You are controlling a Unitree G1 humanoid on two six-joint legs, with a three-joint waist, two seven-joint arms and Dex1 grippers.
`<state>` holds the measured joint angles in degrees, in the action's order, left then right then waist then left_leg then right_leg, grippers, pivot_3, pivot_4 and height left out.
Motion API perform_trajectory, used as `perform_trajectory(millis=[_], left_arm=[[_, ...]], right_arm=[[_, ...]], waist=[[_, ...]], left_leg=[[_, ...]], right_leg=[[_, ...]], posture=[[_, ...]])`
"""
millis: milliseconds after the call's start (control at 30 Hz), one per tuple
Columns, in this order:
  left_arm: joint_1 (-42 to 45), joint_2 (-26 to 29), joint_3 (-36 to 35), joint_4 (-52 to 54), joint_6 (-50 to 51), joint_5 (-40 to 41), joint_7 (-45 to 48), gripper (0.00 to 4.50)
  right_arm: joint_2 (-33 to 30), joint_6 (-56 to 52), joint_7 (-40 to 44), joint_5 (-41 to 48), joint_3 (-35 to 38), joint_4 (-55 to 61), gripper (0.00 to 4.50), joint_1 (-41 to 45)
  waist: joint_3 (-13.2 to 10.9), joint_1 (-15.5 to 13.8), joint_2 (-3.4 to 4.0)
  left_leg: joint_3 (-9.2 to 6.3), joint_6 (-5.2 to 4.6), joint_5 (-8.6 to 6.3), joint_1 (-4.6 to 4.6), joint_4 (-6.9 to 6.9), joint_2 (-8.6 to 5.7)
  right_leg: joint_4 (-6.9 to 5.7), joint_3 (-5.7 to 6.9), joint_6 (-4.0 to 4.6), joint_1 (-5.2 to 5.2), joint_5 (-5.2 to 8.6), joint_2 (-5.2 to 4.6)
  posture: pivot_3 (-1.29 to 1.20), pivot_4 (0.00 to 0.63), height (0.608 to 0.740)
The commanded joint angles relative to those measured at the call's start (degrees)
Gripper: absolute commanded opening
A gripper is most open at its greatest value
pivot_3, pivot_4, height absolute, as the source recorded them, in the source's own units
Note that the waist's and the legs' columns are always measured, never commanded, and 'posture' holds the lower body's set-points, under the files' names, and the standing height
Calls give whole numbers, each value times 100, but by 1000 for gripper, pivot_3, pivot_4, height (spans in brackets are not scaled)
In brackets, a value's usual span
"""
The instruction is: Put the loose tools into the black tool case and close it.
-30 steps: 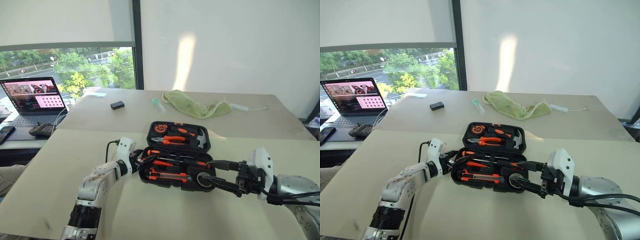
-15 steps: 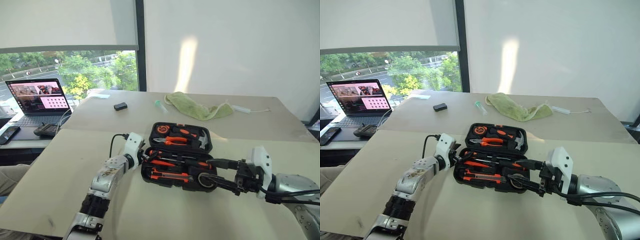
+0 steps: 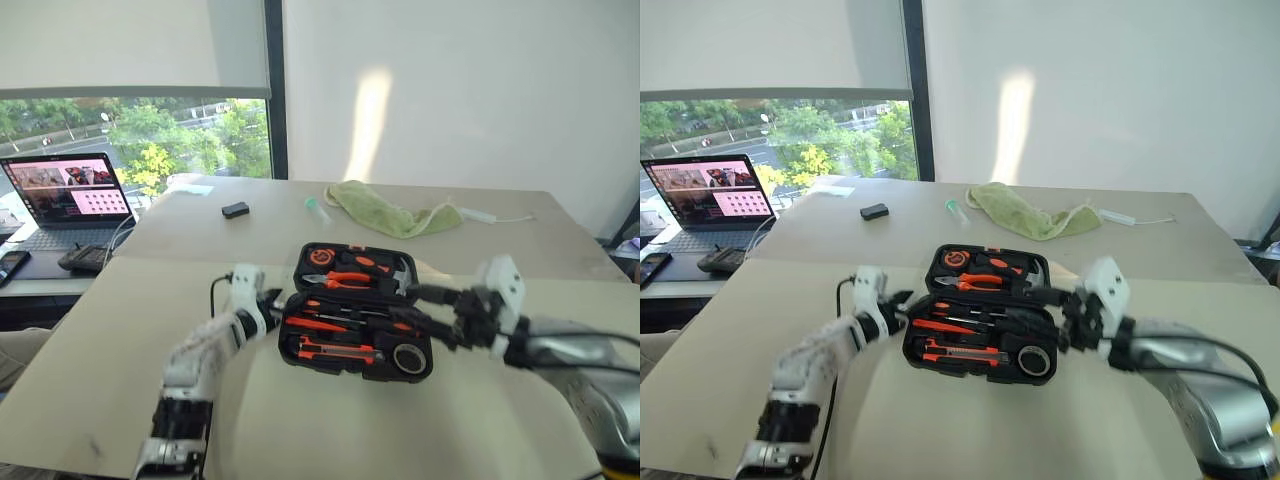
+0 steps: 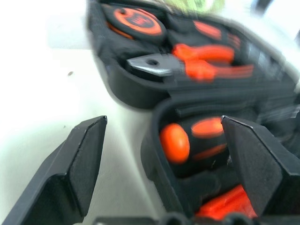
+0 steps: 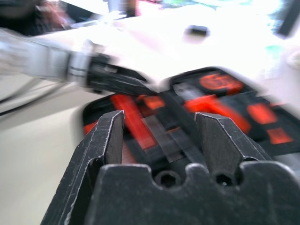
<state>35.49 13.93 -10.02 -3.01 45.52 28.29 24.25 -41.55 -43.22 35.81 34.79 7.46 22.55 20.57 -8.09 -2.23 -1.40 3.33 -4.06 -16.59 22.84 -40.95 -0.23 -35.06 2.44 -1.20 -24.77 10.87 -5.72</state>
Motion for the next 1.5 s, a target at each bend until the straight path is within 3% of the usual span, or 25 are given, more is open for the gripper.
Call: perform_trajectory(millis=[33, 133, 233, 433, 467, 500, 633, 700, 767, 833, 933, 1033, 1200, 1333, 1500], left_arm=[[994, 191, 72, -550, 541, -201, -429, 4179], [1714, 279, 376, -1631, 834, -652, -712, 4179], [2380, 218, 535, -3094, 401, -1072, -781, 4179], [2955, 118, 791, -4825, -11, -1507, -457, 4179], [2996, 125, 817, -4938, 28, -1536, -368, 3673], [3026, 133, 837, -5019, 38, -1574, -309, 3432], [3046, 122, 842, -5132, -13, -1630, -77, 2045], [3045, 96, 818, -5144, -56, -1626, 30, 1231], [3052, 47, 654, -5095, -103, -1485, 110, 584], [3028, 44, 619, -5026, -105, -1449, 235, 79], [2796, 61, 636, -4541, -465, -1375, 682, 79], [2345, 76, 636, -3662, -1164, -1261, 1195, 79], [1667, 223, 668, -2331, -2251, -1259, 1679, 79], [905, 591, 985, -1283, -3287, -1486, 2216, 79], [-518, 1430, 1273, -256, -5223, -2044, 2833, 79]], right_arm=[[-46, -924, -410, -398, -348, -1279, 2845, 985], [146, -1120, -517, -786, -674, -2645, 2845, 1907], [413, -842, -512, -1291, -951, -4275, 2845, 2814], [632, -520, -21, -1890, -1335, -5879, 2845, 3487], [647, -481, 68, -1984, -1411, -5991, 2845, 3497], [664, -458, 157, -2048, -1454, -6073, 2342, 3506], [751, -394, 438, -2163, -1490, -6141, 1220, 3478], [779, -327, 479, -2235, -1478, -6117, 341, 3434], [806, -219, 510, -2195, -1362, -5975, 0, 3350], [820, -60, 536, -2137, -1224, -5739, 0, 3221], [924, 339, 542, -1867, -782, -5157, 0, 2902], [884, 1455, 638, -2072, -756, -4208, 0, 2274], [1013, 2293, 136, -2195, -433, -2543, 0, 1383], [1069, 2753, -317, -2482, -314, -1519, 0, 697], [760, 3262, -519, -3124, -300, 146, 0, -837]], waist=[[0, 0, 0], [3, 30, 4], [1, 115, 3], [0, 187, 2], [0, 203, 2], [0, 236, 2], [0, 300, 2], [0, 304, 2], [0, 300, 2], [0, 288, 2], [0, 294, 2], [1, 292, 3], [-4, 289, 9], [-7, 297, 14], [-9, 285, 19]], left_leg=[[0, -3, 1, 5, 0, -5], [7, 0, 4, -1, 14, -22], [15, 16, 19, 6, 18, -34], [16, 27, 25, 51, 31, -55], [16, 27, 25, 45, 42, -72], [16, 27, 25, 42, 46, -80], [14, 26, 25, 29, 54, -88], [13, 26, 26, 20, 53, -86], [13, 26, 26, 9, 53, -86], [11, 26, 26, 5, 54, -89], [7, 26, 26, 6, 54, -92], [8, 28, 26, 10, 64, -95], [10, 35, 30, 47, 70, -98], [26, 41, 35, 77, 68, -100], [35, 42, 37, 83, 67, -99]], right_leg=[[2, -1, -1, 0, -2, 3], [8, -8, -7, 5, -2, 7], [6, -9, -22, 2, -7, 15], [12, -6, -60, -42, 4, 2], [11, -6, -74, -42, 12, -14], [10, -7, -79, -42, 16, -23], [8, -8, -87, -30, 19, -37], [0, -10, -87, -26, 19, -38], [-3, -11, -86, -19, 19, -40], [-7, -13, -86, -15, 18, -48], [-7, -13, -89, -16, 15, -54], [-16, -17, -88, -29, 14, -64], [-20, -17, -87, -76, 13, -70], [-36, -20, -87, -126, 13, -69], [-42, -15, -86, -137, 14, -65]], posture=[[0, 150, 740], [0, 150, 740], [0, 150, 740], [0, 150, 740], [0, 150, 740], [0, 150, 740], [0, 150, 740], [0, 150, 740], [0, 150, 740], [0, 150, 740], [0, 150, 740], [0, 150, 740], [0, 150, 740], [0, 150, 740], [0, 150, 740]])
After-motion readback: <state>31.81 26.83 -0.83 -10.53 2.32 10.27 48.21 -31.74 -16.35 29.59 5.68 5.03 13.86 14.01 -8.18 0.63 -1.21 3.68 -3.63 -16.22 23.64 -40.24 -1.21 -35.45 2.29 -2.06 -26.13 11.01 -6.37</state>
